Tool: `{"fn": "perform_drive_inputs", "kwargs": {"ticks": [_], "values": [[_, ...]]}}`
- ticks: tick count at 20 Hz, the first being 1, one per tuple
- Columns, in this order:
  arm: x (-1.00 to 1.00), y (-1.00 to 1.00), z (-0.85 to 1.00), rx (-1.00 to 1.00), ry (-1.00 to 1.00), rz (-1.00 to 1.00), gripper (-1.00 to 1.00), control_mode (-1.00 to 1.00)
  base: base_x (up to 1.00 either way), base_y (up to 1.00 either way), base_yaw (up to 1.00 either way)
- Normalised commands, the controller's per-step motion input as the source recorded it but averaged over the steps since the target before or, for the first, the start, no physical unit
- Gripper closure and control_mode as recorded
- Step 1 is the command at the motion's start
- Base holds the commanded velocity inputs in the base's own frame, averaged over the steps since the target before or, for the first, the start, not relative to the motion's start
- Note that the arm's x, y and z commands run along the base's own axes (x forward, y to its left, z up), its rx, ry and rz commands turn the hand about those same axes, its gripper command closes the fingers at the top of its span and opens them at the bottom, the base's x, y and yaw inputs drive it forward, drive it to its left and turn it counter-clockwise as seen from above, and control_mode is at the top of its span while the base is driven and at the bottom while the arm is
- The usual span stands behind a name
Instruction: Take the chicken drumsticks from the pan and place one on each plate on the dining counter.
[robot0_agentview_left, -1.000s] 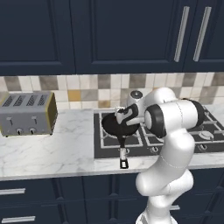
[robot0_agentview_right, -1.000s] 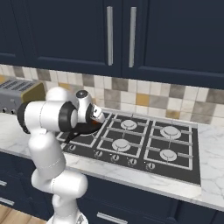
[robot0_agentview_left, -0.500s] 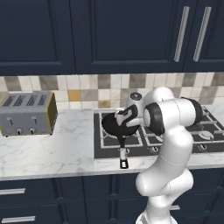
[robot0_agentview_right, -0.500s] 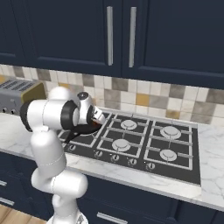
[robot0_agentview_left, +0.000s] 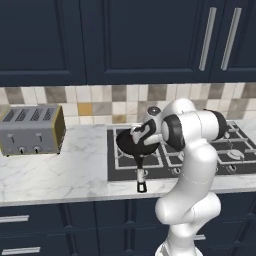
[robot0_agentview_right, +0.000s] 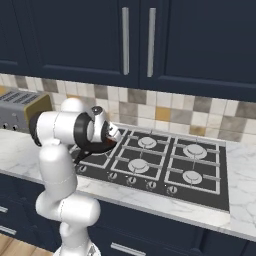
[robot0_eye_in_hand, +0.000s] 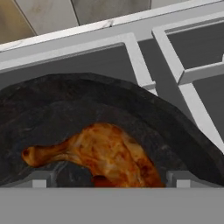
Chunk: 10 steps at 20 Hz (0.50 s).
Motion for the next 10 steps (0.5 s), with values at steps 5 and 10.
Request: {"fn": "perform_drive_inputs", "kwargs": {"ticks": [5,10], "values": [[0.17,0.0,-0.08,-0.02,0.0,0.0,-1.0,-1.0,0.0,0.0,0.0],[0.04,0.01,-0.16,-0.06,0.0,0.0,-1.0,-1.0,0.0,0.0,0.0]]}}
